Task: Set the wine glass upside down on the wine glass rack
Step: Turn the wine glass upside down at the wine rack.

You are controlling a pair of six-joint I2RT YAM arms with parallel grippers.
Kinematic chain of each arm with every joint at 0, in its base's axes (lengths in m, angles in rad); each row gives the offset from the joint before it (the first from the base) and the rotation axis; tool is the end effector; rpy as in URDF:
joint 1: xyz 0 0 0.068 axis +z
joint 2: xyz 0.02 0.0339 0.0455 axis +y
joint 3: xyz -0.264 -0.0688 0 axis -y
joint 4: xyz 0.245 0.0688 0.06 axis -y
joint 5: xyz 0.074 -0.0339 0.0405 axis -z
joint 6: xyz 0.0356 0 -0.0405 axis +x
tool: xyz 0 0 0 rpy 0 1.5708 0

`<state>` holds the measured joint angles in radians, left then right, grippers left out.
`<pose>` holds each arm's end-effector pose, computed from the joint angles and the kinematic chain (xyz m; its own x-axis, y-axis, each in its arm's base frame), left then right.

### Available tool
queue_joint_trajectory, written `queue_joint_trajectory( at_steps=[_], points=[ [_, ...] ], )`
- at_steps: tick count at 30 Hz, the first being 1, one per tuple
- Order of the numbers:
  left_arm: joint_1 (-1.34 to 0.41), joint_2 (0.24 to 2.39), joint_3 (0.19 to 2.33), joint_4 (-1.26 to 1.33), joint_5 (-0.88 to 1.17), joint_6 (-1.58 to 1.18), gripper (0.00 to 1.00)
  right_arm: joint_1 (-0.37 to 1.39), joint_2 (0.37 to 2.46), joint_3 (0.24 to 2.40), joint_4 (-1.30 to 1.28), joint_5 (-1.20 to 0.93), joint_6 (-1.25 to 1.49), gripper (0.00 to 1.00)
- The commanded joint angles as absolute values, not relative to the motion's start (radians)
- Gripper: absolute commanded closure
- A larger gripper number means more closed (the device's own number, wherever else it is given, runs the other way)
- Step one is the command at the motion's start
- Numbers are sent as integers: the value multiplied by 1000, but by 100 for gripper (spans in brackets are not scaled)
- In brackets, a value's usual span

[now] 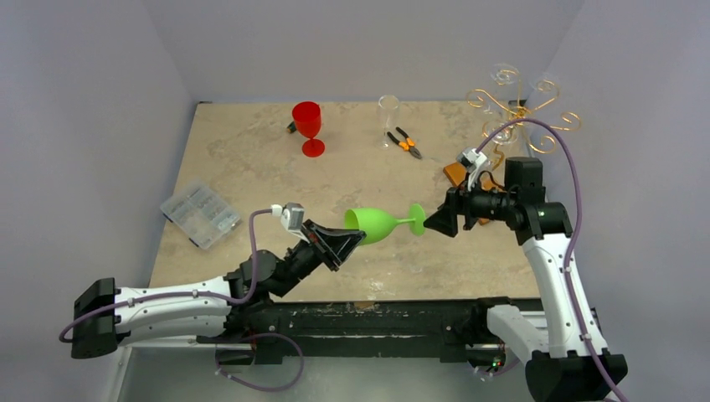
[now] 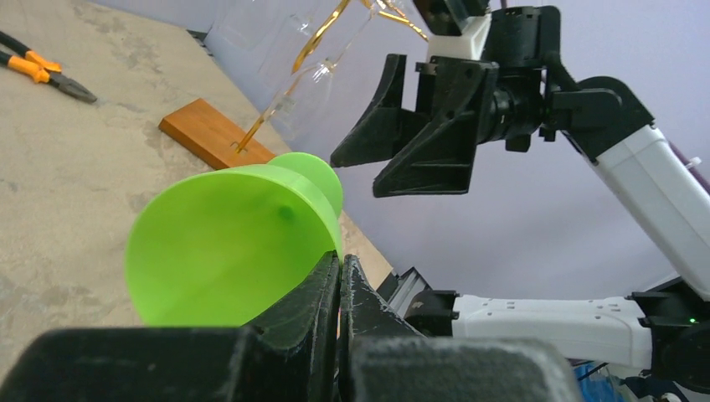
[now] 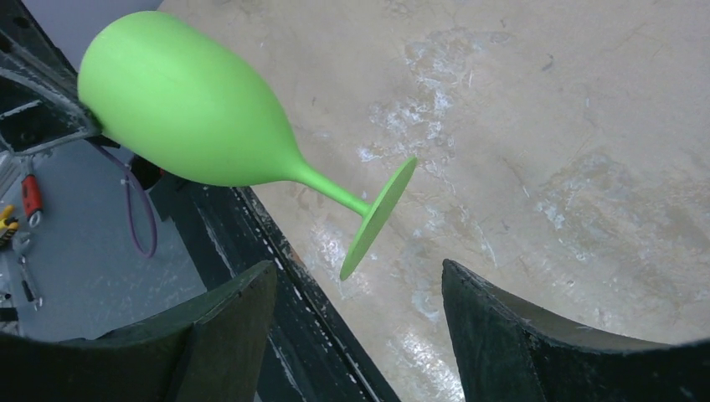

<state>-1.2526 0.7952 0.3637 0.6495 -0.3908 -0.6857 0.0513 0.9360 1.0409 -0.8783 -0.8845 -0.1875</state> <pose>0.0714 -0.1735 0.2772 -0.4300 -0.5658 -0.7035 0.6325 0.3672 -0.6820 0.1683 0.0362 0.3439 -0.5763 -0.1479 -0.8037 -0.7051 0.5872 0.3976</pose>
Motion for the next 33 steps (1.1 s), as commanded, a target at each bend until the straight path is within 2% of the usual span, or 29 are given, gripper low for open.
queue_joint_trajectory(
  at_steps=[1, 3, 6, 9, 14, 23, 28, 33],
  points=[
    [-1269, 841, 448, 773, -405, -640, 100, 53, 946, 1044, -820, -852, -109, 30],
    [-1273, 857, 463, 776, -406, -633, 100, 53, 948, 1049, -820, -823, -99, 31],
    [-1277, 874, 479, 778, -406, -626, 100, 53, 955, 1051, -816, -820, -83, 40],
    [-1279, 880, 485, 782, -407, -623, 100, 53, 963, 1052, -807, -821, -68, 55],
    [-1281, 882, 487, 783, -413, -619, 100, 53, 980, 1058, -798, -828, -50, 60],
    [-1288, 912, 508, 797, -411, -602, 100, 54, 1002, 1060, -789, -856, -16, 74],
    [-1290, 920, 509, 806, -414, -593, 100, 58, 1006, 1052, -784, -860, -8, 75],
    [-1293, 931, 514, 808, -416, -588, 100, 59, 1008, 1045, -776, -872, 28, 70]
  ],
)
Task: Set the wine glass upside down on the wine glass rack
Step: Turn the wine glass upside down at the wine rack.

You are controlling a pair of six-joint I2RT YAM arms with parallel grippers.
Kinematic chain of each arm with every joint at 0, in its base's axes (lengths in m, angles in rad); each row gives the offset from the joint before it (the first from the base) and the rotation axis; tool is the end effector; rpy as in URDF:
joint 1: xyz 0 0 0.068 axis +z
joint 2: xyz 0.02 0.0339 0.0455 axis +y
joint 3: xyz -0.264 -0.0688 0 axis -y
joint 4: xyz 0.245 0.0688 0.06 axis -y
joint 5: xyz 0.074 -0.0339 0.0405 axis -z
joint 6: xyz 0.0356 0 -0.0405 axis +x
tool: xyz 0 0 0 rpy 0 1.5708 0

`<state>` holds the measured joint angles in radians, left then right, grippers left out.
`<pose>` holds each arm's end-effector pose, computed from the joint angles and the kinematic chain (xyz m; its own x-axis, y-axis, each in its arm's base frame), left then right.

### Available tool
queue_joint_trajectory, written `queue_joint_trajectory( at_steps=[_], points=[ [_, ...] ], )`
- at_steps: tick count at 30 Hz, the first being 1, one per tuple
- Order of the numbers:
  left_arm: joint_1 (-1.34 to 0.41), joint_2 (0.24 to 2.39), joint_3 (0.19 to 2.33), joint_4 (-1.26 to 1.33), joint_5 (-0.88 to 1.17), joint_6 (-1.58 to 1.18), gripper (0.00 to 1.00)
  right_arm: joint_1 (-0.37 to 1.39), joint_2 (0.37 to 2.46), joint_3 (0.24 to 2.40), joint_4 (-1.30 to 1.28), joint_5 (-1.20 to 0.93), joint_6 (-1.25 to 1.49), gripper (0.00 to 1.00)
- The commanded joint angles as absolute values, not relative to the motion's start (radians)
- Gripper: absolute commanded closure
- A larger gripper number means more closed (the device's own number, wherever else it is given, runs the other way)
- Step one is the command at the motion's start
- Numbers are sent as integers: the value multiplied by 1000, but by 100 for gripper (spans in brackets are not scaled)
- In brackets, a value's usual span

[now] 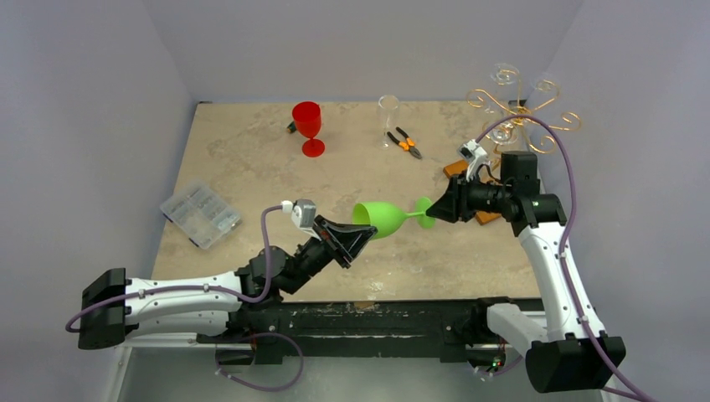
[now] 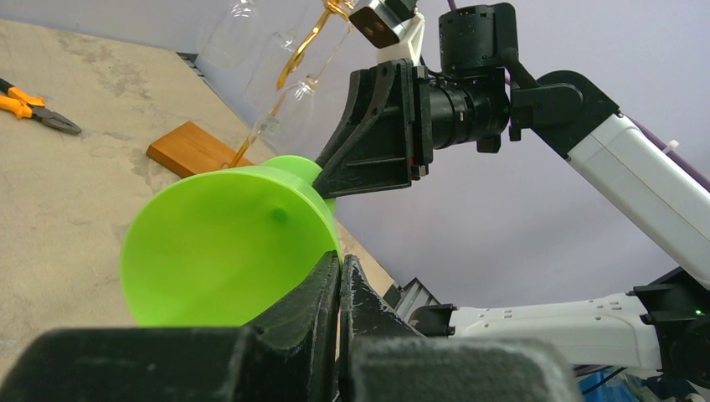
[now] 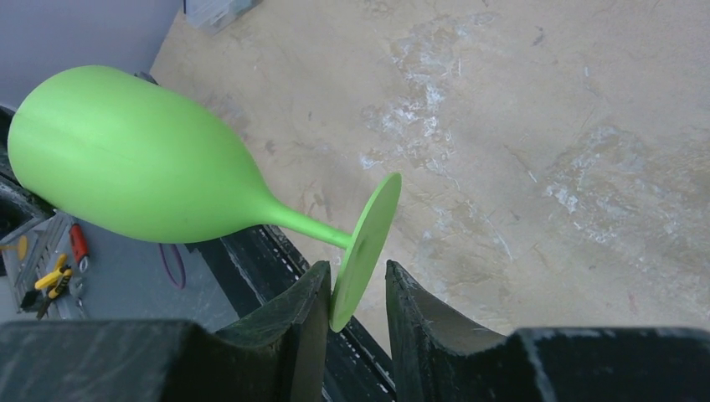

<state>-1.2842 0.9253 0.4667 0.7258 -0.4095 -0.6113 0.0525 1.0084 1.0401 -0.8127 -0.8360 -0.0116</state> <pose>0.0730 -0.1977 0.2979 -0.3816 -0.5676 -0.7295 0.6745 0.3686 -0.6397 0.1901 0.0364 0.3357 -0.6965 -0.0444 -0.7162 -0.5695 0.6414 0.5141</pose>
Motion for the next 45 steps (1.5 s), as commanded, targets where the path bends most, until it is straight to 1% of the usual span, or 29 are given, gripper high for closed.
queue_joint_trajectory(
  at_steps=[1, 4, 7, 8, 9, 10, 14, 15, 18, 19, 21, 24, 28, 30, 32, 34, 35, 38, 40, 42, 45],
  points=[
    [-1295, 932, 516, 809, -416, -586, 100, 59, 1008, 1043, -776, -872, 28, 70],
    [-1299, 939, 518, 813, -418, -583, 100, 60, 1007, 1039, -774, -871, 33, 71],
    [-1302, 941, 518, 813, -421, -580, 100, 61, 1005, 1041, -776, -864, 34, 76],
    [-1301, 940, 518, 813, -422, -579, 100, 60, 1005, 1043, -777, -864, 34, 83],
    [-1304, 940, 518, 813, -422, -578, 100, 60, 1005, 1044, -778, -865, 34, 94],
    [-1303, 940, 518, 813, -422, -578, 100, 61, 1004, 1046, -779, -863, 31, 100],
    [-1304, 930, 511, 809, -417, -578, 100, 61, 994, 1068, -795, -847, 9, 100],
    [-1303, 923, 508, 807, -410, -579, 99, 61, 991, 1079, -802, -842, 5, 100],
    [-1304, 885, 498, 771, -384, -577, 76, 60, 979, 1112, -830, -840, -55, 100],
    [-1304, 866, 495, 754, -374, -575, 72, 61, 972, 1121, -837, -837, -66, 100],
    [-1303, 826, 490, 701, -352, -570, 58, 61, 959, 1141, -847, -827, -74, 100],
    [-1304, 749, 490, 611, -316, -552, 41, 60, 948, 1180, -854, -846, -86, 100],
    [-1303, 641, 516, 453, -296, -508, 28, 61, 953, 1273, -925, -820, -152, 100],
    [-1304, 585, 560, 328, -306, -463, 22, 61, 953, 1331, -960, -799, -188, 100],
    [-1303, 539, 635, 147, -350, -409, 15, 61, 957, 1409, -1004, -760, -250, 100],
    [-1302, 520, 725, -50, -414, -344, 5, 60, 969, 1504, -1053, -720, -308, 100],
    [-1300, 517, 773, -144, -445, -320, 1, 59, 976, 1550, -1074, -701, -334, 100],
    [-1277, 529, 899, -376, -508, -241, 0, 58, 998, 1679, -1115, -631, -400, 100],
    [-1238, 539, 975, -484, -521, -198, 0, 60, 1006, 1748, -1120, -587, -429, 100],
    [-1177, 538, 1033, -555, -521, -154, 0, 58, 1018, 1834, -1130, -537, -477, 100],
    [-1081, 524, 1052, -569, -529, -76, 0, 59, 1028, 1924, -1094, -398, -494, 100]
  ],
)
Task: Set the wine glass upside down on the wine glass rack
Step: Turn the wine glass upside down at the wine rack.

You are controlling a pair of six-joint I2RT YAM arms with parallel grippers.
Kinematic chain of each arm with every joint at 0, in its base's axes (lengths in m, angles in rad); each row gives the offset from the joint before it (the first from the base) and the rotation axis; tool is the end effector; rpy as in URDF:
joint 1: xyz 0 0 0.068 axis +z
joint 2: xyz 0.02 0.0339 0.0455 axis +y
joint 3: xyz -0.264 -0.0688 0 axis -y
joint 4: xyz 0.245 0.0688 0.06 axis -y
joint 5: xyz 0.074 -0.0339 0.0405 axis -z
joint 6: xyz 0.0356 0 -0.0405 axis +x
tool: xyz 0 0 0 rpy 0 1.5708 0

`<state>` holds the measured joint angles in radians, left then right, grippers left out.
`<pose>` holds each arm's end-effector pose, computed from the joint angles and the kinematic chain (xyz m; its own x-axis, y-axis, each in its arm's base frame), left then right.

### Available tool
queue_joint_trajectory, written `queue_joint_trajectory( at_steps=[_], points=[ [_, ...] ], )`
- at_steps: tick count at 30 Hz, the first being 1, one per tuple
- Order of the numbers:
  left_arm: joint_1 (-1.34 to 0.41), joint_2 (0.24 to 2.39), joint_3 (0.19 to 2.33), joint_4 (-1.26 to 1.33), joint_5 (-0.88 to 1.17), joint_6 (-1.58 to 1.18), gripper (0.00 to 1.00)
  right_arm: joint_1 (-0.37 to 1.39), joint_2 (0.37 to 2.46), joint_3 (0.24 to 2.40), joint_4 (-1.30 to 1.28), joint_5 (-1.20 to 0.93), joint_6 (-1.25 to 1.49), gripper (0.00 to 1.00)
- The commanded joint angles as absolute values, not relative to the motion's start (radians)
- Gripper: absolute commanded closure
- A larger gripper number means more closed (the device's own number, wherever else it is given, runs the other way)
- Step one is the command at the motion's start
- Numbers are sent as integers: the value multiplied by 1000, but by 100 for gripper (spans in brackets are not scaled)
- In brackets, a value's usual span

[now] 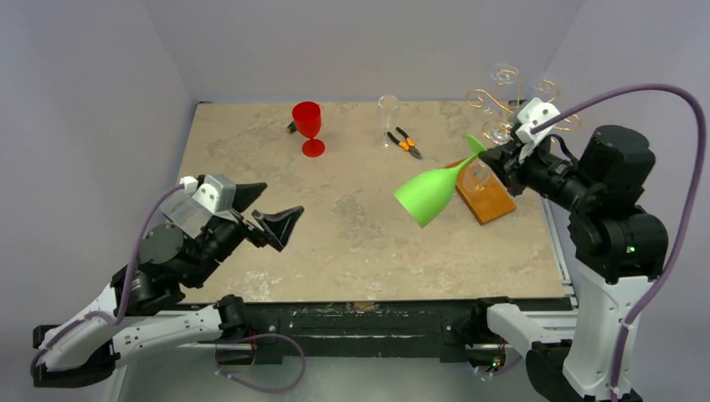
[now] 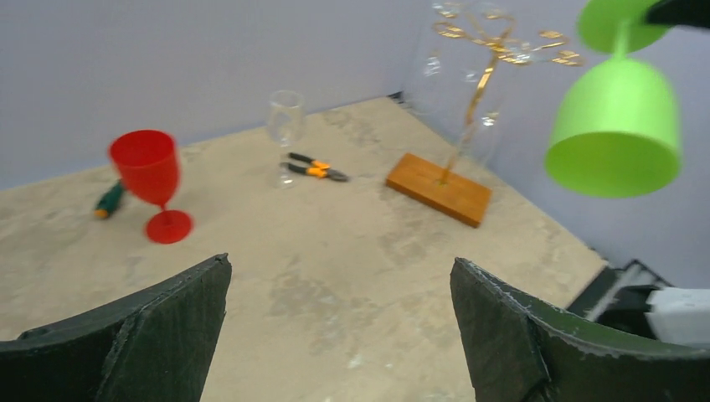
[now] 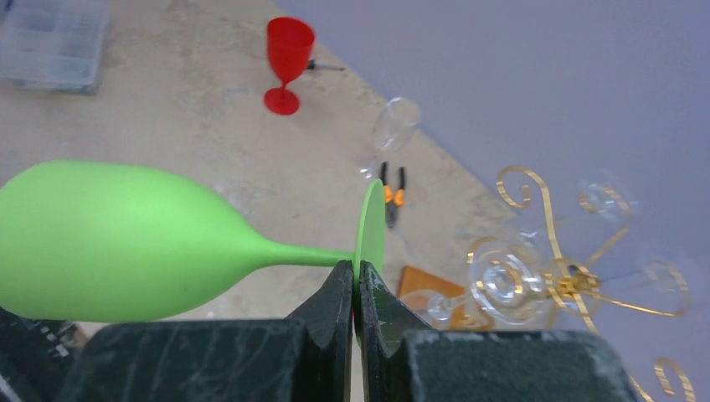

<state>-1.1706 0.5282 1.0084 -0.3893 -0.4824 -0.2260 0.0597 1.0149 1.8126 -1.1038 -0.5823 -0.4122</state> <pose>0.0490 -0.0734 0.4225 -0.1080 -0.2542 -0.9611 0.6276 0.7323 -0.2642 0.1064 0.0260 0.5238 -0.0459 -0.3379 -0.9400 -0.6458 0.7280 -0.2302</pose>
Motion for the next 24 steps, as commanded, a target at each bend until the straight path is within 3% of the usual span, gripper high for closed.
queue_joint_trajectory(
  at_steps=[1, 9, 16, 24],
  points=[
    [-1066, 524, 1050, -568, -539, -46, 0, 59, 1031, 1955, -1080, -351, -499, 100],
    [-1039, 530, 919, -517, -570, 93, 0, 60, 1071, 2120, -918, -22, -493, 100],
    [-1030, 521, 894, -520, -525, 65, 0, 59, 1110, 2114, -708, 289, -622, 100],
    [-1022, 492, 885, -522, -517, 66, 0, 58, 1178, 2075, -487, 501, -850, 100]
  ],
)
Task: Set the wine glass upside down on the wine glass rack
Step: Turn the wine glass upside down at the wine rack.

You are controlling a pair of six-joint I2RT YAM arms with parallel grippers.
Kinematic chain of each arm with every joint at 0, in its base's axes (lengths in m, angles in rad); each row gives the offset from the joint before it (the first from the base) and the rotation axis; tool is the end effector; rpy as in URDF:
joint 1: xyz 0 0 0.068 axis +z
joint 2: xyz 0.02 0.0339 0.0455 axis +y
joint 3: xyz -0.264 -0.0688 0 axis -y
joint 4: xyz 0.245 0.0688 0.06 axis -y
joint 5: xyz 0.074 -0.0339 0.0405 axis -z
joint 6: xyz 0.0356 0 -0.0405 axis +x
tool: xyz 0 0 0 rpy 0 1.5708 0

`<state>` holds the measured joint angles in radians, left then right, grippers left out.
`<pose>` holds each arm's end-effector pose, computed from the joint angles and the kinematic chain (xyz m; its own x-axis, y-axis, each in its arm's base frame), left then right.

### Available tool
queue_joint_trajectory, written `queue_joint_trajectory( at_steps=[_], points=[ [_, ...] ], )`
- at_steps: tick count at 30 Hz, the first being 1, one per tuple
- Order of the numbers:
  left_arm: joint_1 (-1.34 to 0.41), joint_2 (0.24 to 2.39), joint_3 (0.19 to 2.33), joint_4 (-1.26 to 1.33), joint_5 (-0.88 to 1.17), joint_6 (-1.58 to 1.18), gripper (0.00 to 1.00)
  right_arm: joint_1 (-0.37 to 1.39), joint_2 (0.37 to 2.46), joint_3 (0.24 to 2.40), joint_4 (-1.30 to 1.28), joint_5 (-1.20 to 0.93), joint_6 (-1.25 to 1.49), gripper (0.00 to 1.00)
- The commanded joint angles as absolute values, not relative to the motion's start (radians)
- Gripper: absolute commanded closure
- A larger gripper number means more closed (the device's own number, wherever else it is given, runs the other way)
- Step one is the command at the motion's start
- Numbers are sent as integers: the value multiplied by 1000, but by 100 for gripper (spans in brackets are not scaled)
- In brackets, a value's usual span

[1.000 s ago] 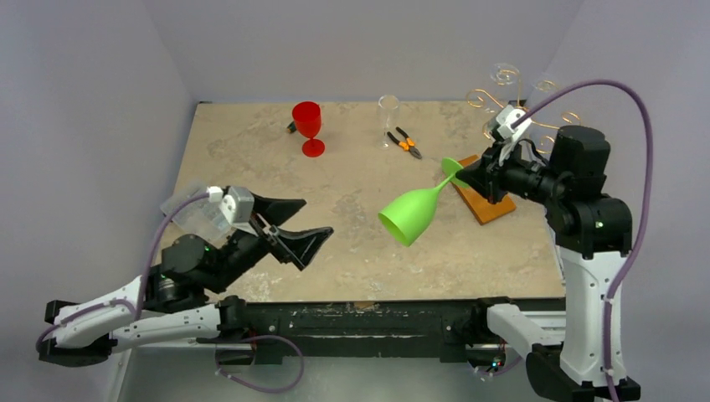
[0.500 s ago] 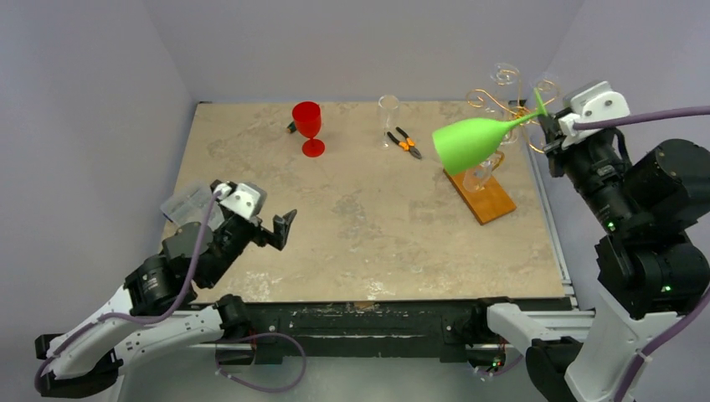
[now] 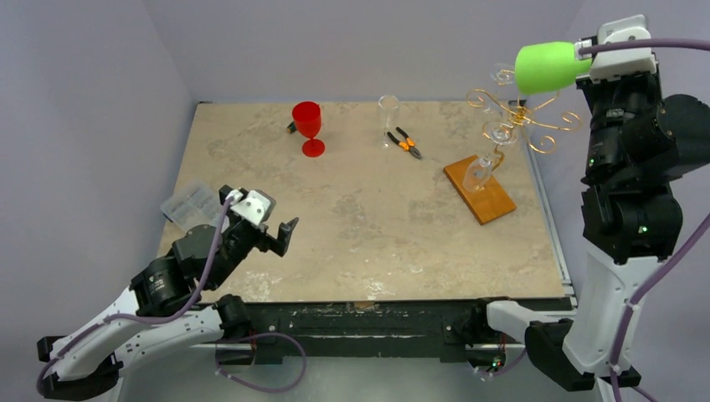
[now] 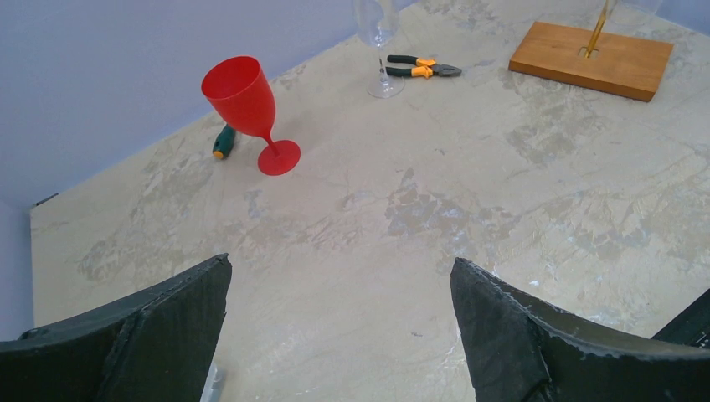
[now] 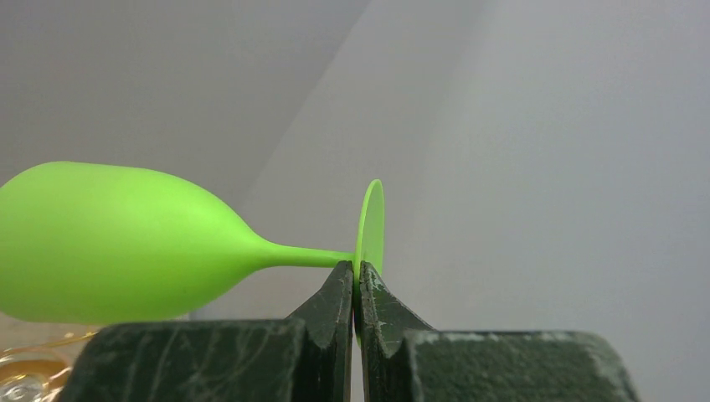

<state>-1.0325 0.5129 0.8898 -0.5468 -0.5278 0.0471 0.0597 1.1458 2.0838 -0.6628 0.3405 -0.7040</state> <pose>0.0661 -0.0758 0.3713 -0.0637 0.1859 -0.9805 0.4908 0.8613 0.1315 0.1117 -0.0052 0.6163 0.0355 -0.6091 -0.7923 0.3773 0.7423 -0.5537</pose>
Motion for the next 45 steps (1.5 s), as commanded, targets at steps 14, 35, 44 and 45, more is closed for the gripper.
queue_joint_trajectory(
  at_steps=[14, 35, 44, 45],
  points=[
    [-1015, 470, 871, -517, -500, 64, 0, -81, 1397, 2100, -342, 540, -1172, 100],
    [-999, 477, 868, -515, -486, 63, 0, -209, 1451, 1841, -93, 470, -1281, 100],
    [-996, 478, 868, -514, -479, 63, 0, -239, 1478, 1814, -85, 473, -1306, 100],
    [-996, 479, 868, -514, -478, 64, 0, -240, 1481, 1810, -85, 473, -1309, 100]
  ],
)
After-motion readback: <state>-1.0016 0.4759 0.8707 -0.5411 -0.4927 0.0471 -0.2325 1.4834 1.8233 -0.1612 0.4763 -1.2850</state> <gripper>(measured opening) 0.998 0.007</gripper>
